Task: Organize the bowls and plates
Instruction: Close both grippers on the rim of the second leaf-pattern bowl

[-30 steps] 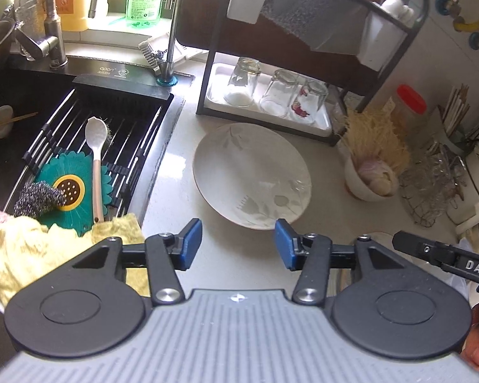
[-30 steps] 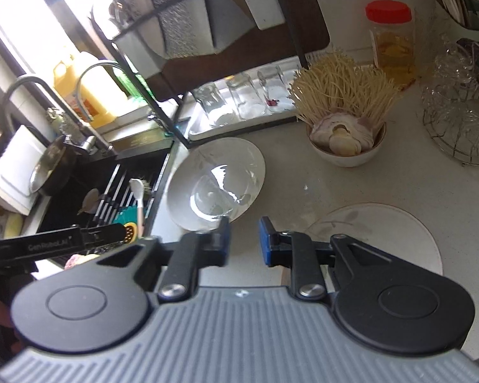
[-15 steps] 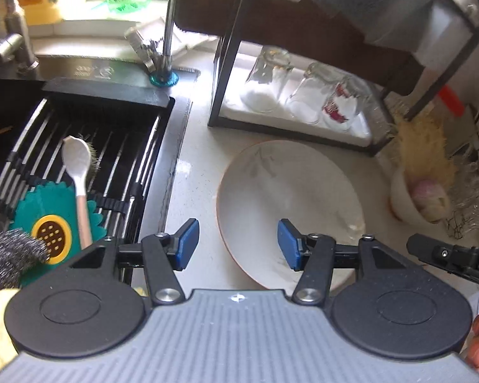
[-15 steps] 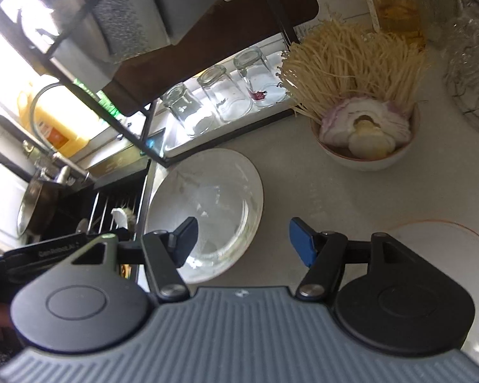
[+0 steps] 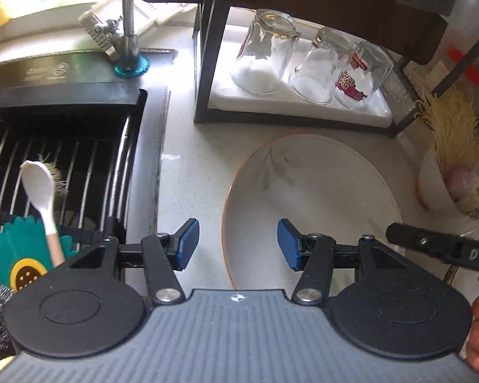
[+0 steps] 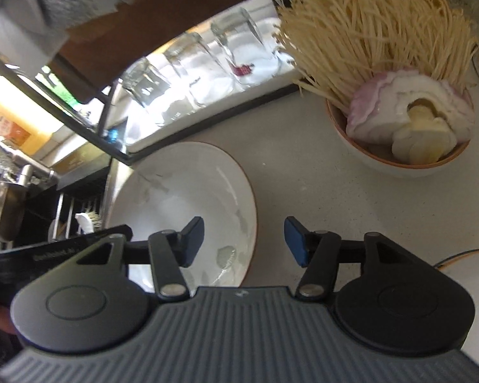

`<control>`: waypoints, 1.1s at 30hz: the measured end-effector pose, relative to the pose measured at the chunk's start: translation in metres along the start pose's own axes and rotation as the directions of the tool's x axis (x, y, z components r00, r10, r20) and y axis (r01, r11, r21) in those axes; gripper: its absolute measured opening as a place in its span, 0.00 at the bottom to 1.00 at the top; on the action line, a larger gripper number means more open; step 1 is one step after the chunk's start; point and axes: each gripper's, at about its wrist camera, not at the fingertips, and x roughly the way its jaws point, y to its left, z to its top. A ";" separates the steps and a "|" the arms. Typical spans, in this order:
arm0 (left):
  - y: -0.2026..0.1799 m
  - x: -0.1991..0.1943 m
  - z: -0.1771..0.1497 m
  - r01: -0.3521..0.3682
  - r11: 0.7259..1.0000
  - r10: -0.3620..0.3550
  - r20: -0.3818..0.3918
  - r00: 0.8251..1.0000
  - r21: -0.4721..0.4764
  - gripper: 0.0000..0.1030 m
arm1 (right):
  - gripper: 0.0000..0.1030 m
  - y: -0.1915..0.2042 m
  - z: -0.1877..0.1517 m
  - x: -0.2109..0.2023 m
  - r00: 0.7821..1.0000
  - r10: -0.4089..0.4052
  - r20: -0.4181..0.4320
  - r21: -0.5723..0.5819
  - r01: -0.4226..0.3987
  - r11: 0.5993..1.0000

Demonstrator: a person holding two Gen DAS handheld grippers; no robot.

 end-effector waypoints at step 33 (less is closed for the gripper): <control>0.009 0.011 0.032 0.073 0.995 -0.066 -0.098 0.993 0.063 0.23 | 0.19 0.006 0.011 0.021 0.998 0.046 -0.049 -0.030 -0.047 0.998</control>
